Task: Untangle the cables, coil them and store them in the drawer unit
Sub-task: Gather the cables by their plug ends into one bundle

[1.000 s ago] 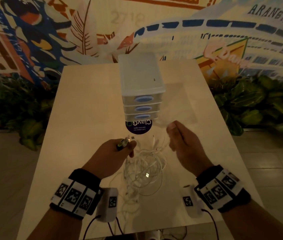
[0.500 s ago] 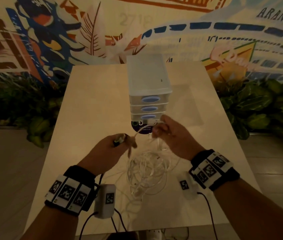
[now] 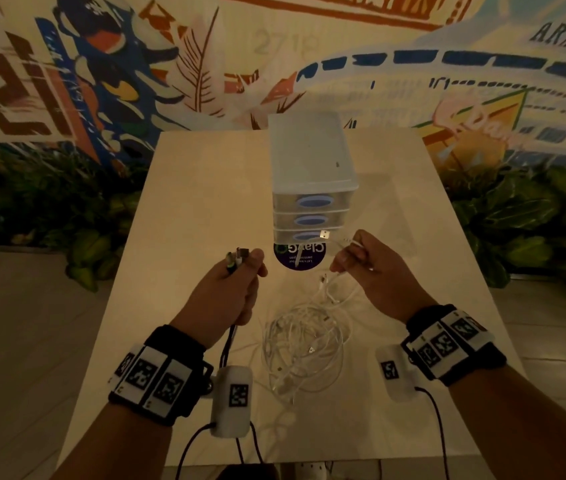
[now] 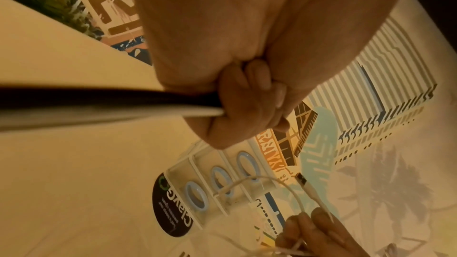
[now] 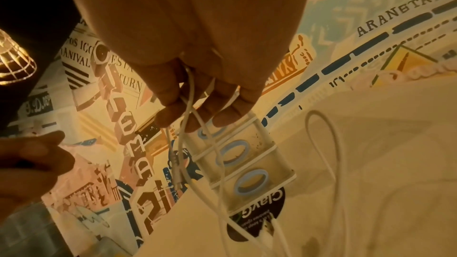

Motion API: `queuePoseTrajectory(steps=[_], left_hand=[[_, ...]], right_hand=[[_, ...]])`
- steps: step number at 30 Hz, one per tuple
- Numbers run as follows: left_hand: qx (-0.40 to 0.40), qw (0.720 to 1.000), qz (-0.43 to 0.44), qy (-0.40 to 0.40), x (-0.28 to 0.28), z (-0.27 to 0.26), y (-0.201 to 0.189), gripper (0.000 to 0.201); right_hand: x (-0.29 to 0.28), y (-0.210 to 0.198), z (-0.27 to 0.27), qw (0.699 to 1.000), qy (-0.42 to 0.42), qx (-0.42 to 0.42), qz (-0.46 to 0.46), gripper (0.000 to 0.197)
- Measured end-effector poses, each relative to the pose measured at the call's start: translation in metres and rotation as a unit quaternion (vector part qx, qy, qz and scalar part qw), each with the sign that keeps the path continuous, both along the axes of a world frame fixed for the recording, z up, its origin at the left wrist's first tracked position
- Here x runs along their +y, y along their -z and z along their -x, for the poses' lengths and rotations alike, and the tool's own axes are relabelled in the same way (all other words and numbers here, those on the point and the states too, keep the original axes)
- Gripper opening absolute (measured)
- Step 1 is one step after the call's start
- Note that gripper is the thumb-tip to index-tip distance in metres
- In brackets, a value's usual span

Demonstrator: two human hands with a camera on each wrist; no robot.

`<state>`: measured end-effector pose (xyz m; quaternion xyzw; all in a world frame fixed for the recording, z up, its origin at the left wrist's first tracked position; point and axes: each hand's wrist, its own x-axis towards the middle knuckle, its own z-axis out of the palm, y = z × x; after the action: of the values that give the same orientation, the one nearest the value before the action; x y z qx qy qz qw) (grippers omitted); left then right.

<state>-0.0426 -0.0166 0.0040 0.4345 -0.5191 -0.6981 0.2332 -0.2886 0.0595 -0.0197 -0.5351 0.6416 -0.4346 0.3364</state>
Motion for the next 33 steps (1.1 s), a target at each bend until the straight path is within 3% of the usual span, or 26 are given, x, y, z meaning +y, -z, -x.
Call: queuePoseTrajectory(steps=[3, 6, 11, 13, 15, 18, 24, 26, 30, 31, 33], left_hand=[[0.038, 0.997, -0.063, 0.0, 0.001, 0.004, -0.002, 0.03], [0.079, 0.989, -0.126, -0.001, 0.001, 0.006, -0.006, 0.018], [0.141, 0.976, -0.166, 0.019, 0.002, 0.005, -0.007, 0.021], [0.156, 0.972, -0.17, 0.044, 0.003, 0.005, -0.009, 0.013], [0.152, 0.973, -0.161, 0.066, 0.004, 0.006, -0.01, 0.011], [0.117, 0.983, -0.119, 0.071, 0.008, 0.01, -0.01, 0.022], [0.091, 0.993, -0.051, 0.058, 0.022, 0.028, -0.019, 0.03], [0.072, 0.996, -0.019, 0.054, 0.024, 0.033, -0.021, 0.028], [0.018, 0.998, 0.05, 0.031, 0.023, 0.034, -0.02, 0.033], [0.018, 0.998, 0.053, 0.016, 0.023, 0.033, -0.019, 0.03], [0.031, 0.998, 0.047, -0.018, 0.023, 0.029, -0.018, 0.023]], right_hand=[[0.001, -0.007, -0.001, 0.998, -0.003, -0.053, 0.025, 0.048], [0.001, -0.013, -0.001, 0.996, -0.006, -0.079, 0.049, 0.037], [0.002, -0.022, -0.004, 0.997, 0.003, -0.05, 0.052, 0.03], [0.004, -0.025, -0.006, 0.998, 0.002, -0.035, 0.045, 0.032], [0.006, -0.027, -0.008, 0.999, 0.0, -0.032, 0.034, 0.029], [0.012, -0.03, -0.018, 0.999, -0.008, -0.029, 0.027, 0.03], [0.017, -0.022, -0.05, 0.993, -0.033, -0.077, 0.084, 0.024], [0.018, -0.014, -0.053, 0.995, -0.034, -0.018, 0.092, 0.033], [0.02, -0.004, -0.05, 0.982, -0.073, 0.138, 0.103, 0.027], [0.019, -0.004, -0.047, 0.984, -0.077, 0.131, 0.096, 0.028], [0.019, -0.005, -0.037, 0.996, -0.054, 0.038, 0.062, 0.03]])
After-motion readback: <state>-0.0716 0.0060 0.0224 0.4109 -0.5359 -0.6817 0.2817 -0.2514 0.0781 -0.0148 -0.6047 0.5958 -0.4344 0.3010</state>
